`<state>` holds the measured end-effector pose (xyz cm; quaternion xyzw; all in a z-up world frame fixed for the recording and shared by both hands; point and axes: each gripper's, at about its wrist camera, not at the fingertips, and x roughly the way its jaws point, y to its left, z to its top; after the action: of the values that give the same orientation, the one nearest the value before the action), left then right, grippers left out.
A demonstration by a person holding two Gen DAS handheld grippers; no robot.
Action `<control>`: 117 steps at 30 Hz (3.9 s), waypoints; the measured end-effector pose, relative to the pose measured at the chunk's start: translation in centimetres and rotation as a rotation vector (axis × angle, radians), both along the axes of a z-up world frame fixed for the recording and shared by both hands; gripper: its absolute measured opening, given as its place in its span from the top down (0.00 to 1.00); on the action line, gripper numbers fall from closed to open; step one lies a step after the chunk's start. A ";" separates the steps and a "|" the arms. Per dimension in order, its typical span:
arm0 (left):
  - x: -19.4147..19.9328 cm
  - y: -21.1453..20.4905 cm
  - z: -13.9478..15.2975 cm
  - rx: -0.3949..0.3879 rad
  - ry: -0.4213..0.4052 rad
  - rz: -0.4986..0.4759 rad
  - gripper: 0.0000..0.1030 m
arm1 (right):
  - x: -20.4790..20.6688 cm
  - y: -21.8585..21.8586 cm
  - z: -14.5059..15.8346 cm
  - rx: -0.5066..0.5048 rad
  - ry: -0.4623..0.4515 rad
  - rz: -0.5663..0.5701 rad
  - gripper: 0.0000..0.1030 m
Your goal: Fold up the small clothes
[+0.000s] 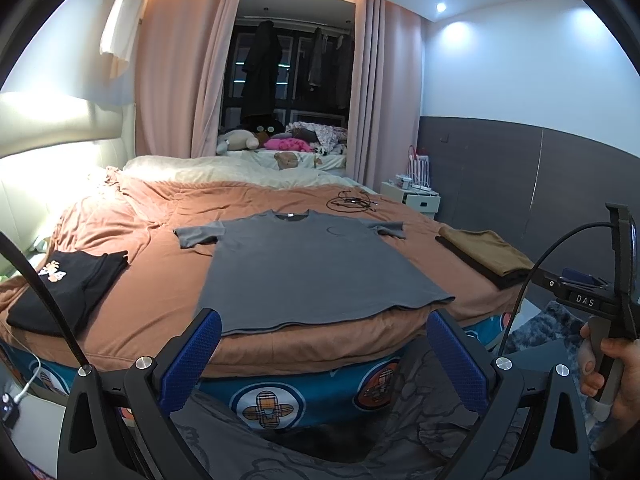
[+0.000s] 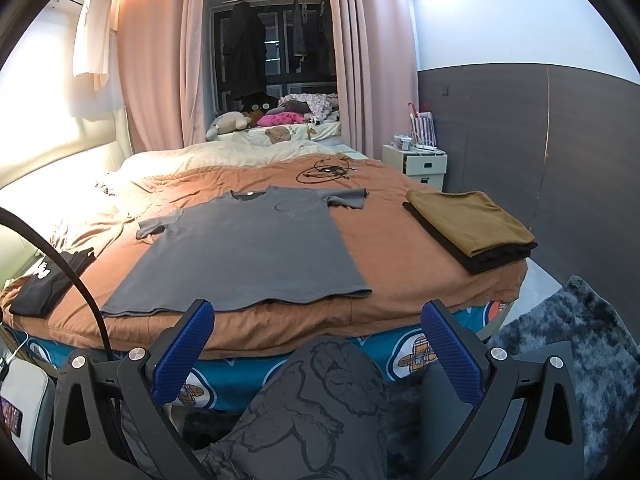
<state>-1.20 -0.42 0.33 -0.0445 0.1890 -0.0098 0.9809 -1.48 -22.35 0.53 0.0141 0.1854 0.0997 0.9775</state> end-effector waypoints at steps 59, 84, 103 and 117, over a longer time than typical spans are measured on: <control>0.0 0.6 -0.2 -0.023 -0.010 0.000 0.00 | -0.1 -0.4 -0.3 0.004 0.008 -0.006 0.00; 17.1 12.3 -2.4 -0.120 0.116 0.130 0.00 | 18.7 5.4 1.3 -0.015 0.110 0.127 0.00; 31.5 22.2 -2.6 -0.199 0.220 0.223 0.13 | 35.8 11.6 3.0 -0.035 0.179 0.277 0.03; 41.2 30.6 -4.1 -0.270 0.306 0.293 0.23 | 47.8 16.8 3.1 -0.021 0.275 0.371 0.23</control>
<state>39.97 30.19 -3.77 -0.2030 0.3237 0.1143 0.9170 46.34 -5.52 3.60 -0.0169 0.3173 0.2730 0.9080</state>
